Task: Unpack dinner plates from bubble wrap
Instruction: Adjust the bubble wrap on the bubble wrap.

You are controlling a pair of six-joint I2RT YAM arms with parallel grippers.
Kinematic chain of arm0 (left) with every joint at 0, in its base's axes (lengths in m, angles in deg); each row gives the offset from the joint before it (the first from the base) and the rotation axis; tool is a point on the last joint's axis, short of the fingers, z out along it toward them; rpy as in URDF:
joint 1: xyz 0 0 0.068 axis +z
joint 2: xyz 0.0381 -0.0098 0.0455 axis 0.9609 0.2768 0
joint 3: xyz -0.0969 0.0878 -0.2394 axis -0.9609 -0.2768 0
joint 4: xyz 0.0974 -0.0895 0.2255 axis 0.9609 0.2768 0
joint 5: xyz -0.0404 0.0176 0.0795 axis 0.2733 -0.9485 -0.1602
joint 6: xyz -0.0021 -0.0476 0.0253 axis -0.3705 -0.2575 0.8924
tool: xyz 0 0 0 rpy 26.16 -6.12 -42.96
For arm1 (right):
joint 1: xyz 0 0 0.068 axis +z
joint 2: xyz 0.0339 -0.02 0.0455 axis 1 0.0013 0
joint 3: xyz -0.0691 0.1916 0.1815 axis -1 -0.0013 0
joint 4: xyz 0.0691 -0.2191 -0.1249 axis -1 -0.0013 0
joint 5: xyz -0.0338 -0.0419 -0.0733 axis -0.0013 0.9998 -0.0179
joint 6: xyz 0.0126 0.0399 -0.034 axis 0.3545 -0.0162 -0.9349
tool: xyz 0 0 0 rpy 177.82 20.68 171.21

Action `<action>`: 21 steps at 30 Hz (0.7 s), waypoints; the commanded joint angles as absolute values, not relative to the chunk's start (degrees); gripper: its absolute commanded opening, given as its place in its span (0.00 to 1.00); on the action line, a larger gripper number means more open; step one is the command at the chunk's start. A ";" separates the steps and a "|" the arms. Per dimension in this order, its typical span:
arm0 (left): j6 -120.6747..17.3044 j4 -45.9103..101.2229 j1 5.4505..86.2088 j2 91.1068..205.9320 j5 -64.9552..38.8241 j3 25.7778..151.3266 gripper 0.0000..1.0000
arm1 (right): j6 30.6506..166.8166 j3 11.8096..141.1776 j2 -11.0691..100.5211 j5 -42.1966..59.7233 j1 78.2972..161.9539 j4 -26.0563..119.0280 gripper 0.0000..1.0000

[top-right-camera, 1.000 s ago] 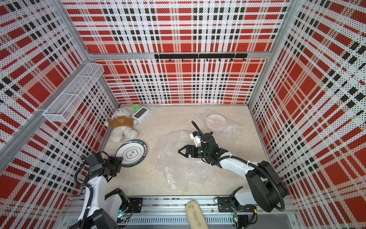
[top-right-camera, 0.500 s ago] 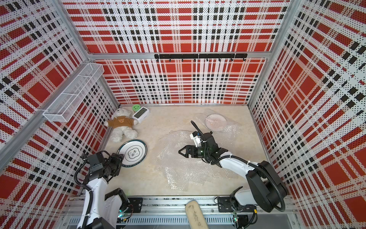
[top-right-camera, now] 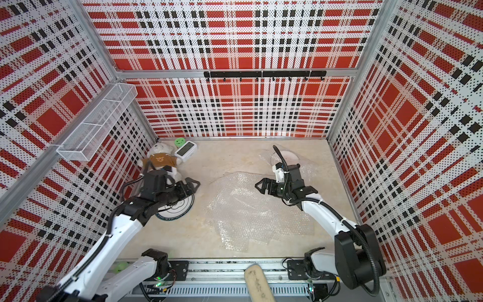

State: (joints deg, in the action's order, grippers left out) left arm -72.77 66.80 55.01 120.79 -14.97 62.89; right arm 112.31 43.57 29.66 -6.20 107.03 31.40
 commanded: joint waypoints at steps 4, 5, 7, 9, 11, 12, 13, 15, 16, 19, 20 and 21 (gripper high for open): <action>-68.62 65.67 37.55 129.51 -21.62 65.40 0.94 | 111.58 39.50 22.99 2.89 99.54 22.55 1.00; -68.42 64.45 35.88 131.48 -21.06 66.08 0.94 | 111.68 39.43 22.62 5.97 99.09 20.76 1.00; -68.16 61.16 33.50 136.05 -19.82 66.69 0.94 | 110.98 39.33 23.01 10.20 99.06 17.96 1.00; -68.13 57.41 33.15 140.93 -17.03 66.47 0.94 | 110.62 38.76 24.59 11.05 100.02 18.12 1.00; -68.80 53.73 32.97 145.09 -14.37 66.31 0.93 | 110.35 38.89 26.08 12.77 102.95 18.20 1.00; -69.10 52.02 32.71 147.10 -13.33 66.40 0.93 | 110.36 39.22 26.68 14.43 105.05 18.09 1.00; -69.19 50.93 32.41 148.52 -12.88 66.64 0.93 | 110.60 39.36 27.22 15.54 106.67 18.11 1.00; -69.34 49.47 32.09 151.04 -12.72 66.72 0.93 | 111.20 39.37 28.53 16.49 108.69 18.33 0.99; -69.46 48.96 32.09 151.86 -12.71 66.34 0.93 | 111.30 39.52 29.16 16.91 109.43 18.32 0.97; -70.00 46.83 32.70 154.09 -12.61 63.89 0.93 | 111.84 39.94 31.08 19.47 113.01 17.89 0.94; -70.02 46.31 32.95 154.60 -12.39 62.89 0.93 | 112.47 39.99 31.79 20.06 114.36 17.94 0.92; -70.07 45.75 33.07 155.03 -12.01 62.10 0.93 | 113.14 39.94 32.54 20.44 115.44 18.06 0.90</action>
